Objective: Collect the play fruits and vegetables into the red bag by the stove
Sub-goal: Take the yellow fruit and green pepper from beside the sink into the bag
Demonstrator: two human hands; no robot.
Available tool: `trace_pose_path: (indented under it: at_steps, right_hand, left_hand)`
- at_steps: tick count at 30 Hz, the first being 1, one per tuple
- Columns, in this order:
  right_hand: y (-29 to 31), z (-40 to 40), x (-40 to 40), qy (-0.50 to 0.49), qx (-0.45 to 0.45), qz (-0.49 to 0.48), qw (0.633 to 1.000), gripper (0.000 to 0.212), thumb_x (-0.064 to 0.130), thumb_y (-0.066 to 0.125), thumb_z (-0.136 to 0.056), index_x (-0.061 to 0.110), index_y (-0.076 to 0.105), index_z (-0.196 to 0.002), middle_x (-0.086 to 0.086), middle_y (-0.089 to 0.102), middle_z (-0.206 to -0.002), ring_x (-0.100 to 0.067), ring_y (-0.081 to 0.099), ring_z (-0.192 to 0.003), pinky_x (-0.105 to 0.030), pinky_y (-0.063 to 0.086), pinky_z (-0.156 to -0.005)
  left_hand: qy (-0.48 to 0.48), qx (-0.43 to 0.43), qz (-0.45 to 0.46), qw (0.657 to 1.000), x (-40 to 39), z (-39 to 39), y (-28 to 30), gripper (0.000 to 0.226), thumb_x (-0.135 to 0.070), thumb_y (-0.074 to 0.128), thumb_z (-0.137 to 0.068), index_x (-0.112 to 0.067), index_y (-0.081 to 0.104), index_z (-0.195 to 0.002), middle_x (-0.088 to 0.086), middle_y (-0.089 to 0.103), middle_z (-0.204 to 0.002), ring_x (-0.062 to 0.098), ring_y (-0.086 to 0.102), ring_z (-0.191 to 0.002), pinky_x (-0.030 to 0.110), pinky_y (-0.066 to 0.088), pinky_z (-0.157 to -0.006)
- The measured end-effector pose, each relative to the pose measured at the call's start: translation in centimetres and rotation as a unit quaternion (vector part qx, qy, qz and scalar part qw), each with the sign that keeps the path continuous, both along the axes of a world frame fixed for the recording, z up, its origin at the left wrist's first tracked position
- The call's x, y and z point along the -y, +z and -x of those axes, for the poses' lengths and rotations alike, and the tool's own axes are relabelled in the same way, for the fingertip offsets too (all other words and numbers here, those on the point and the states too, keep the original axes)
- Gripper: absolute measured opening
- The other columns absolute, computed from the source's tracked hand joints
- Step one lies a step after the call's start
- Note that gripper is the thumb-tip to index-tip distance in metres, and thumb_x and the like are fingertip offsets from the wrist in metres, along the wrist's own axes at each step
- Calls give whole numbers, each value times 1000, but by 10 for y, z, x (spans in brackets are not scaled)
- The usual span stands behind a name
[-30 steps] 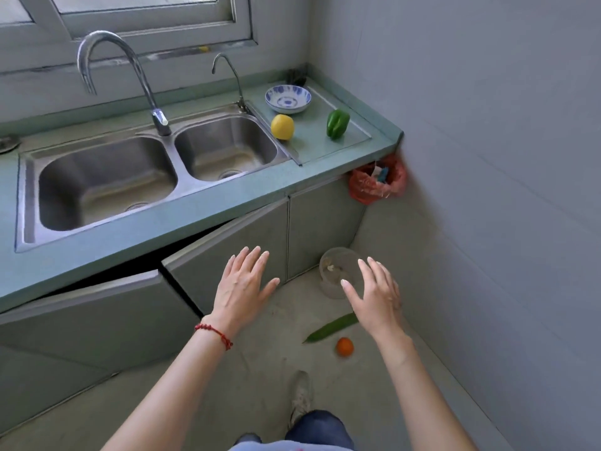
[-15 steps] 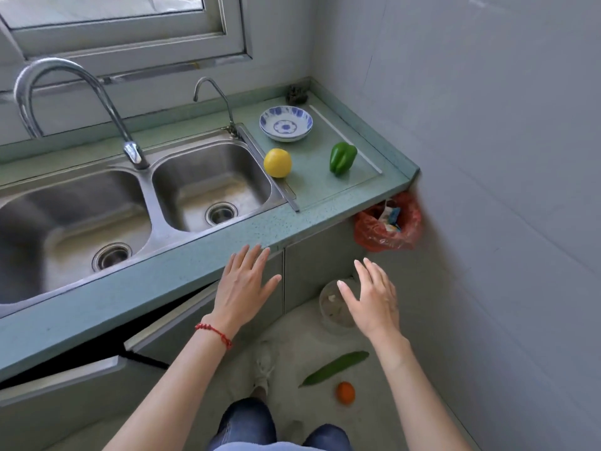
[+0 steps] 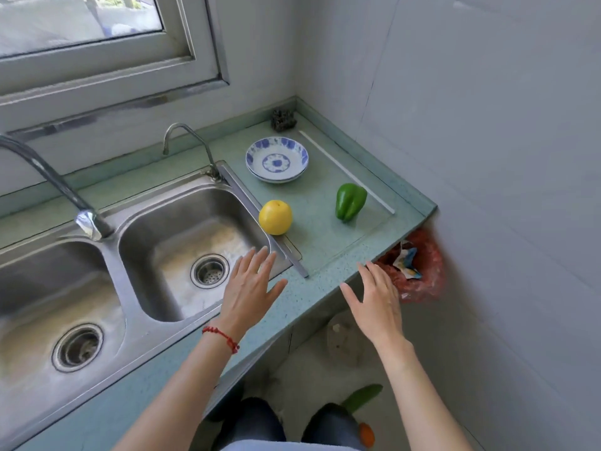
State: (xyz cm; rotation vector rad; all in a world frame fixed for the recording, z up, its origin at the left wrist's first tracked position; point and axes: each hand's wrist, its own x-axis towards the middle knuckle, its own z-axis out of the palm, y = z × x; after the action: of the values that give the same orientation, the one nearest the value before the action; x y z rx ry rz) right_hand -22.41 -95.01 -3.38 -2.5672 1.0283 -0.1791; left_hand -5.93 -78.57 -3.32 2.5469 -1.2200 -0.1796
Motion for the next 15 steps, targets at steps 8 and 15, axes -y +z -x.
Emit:
trace_pose_path:
  at_steps: [8,15]
  right_hand:
    - [1,-38,27,-9,-5,-3,1000,60,46,43,-91,12,32,-140,-9,31,-150,-21,21,-140,-35,20,-112]
    - [-3,-74,55,-2,7,-9,1000,60,45,44,-91,12,32,-140,-10,32,-149,-22,24,-139,-37,23,-111]
  left_hand:
    - [-12,-14,13,1000,27,-43,-2,63,-49,41,-89,-10,36,-138,11,39,-146,30,28,-138,44,22,-113]
    - [11,-26,27,999,51,-72,-6,62,-42,52,-87,-8,38,-137,16,38,-146,34,30,-137,46,25,-111]
